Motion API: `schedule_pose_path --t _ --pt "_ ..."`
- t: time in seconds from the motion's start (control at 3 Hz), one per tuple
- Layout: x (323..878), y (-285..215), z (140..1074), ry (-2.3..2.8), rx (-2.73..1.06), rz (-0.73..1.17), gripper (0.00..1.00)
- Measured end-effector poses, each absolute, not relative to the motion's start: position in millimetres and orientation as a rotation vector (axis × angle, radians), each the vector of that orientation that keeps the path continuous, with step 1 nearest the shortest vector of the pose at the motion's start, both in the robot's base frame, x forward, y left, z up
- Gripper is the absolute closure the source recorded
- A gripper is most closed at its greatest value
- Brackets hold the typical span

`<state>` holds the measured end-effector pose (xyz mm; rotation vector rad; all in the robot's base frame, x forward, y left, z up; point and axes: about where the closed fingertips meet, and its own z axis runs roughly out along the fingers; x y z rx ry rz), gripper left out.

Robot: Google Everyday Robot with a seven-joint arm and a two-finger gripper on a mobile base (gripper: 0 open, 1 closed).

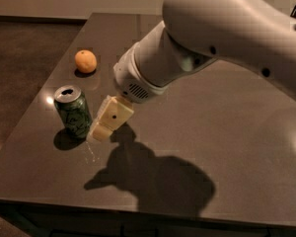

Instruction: Move green can near pepsi can

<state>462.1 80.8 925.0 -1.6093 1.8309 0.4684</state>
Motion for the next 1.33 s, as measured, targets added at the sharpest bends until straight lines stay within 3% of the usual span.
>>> schedule_pose_path --t 1.33 --pt "478 151 898 1.820 -1.627 0.536 0.00"
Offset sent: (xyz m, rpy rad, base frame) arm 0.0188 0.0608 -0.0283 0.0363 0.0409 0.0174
